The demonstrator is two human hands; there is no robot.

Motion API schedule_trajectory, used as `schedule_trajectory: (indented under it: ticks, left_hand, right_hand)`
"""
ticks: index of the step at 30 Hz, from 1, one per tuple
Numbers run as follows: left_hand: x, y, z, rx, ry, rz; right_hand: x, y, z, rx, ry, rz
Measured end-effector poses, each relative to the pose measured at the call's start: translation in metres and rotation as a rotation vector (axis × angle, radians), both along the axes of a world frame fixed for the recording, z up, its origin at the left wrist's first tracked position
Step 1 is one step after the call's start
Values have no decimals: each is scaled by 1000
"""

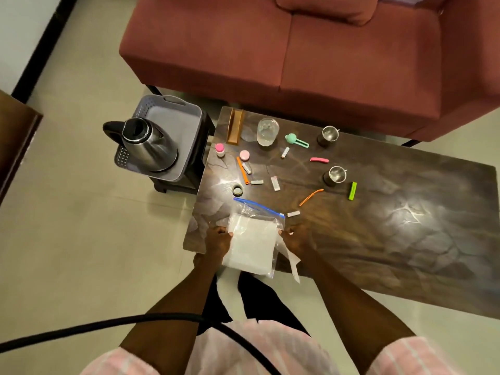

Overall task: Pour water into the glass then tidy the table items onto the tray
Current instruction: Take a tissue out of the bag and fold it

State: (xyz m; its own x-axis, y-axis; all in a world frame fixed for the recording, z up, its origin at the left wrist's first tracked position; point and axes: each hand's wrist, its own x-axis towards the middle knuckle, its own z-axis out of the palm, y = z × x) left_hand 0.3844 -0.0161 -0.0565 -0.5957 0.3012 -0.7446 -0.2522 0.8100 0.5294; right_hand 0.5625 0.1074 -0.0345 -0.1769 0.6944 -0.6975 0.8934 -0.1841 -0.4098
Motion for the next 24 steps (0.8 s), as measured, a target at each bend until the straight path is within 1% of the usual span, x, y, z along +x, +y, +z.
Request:
schedule_trajectory:
  ticks: [6,9,11,15,19,22,24]
  left_hand:
    - [-9,8,-32,-86,44,-43]
    - [-17,20,-49,-77,25,-58]
    - [-23,28,-61,-57,-20,-14]
    - [-33,33,-72,-93,-66,-23]
    - [-32,28,-65,-143,-101,-56]
    - [-27,22,-52,-194,-41,-125]
    - [-24,20,-43,-189,-24,-142]
  right_hand:
    - [-17,-1,-18,36,-13,64]
    - [-23,0,-29,43,-41,55]
    - [-23,3,-35,44,-56,63]
    - [-18,13,-38,69,-60,67]
    - [-18,27,-26,112,9,17]
    - [-29,33,-11,179,99,-24]
    - [-44,35,3,185,181,-46]
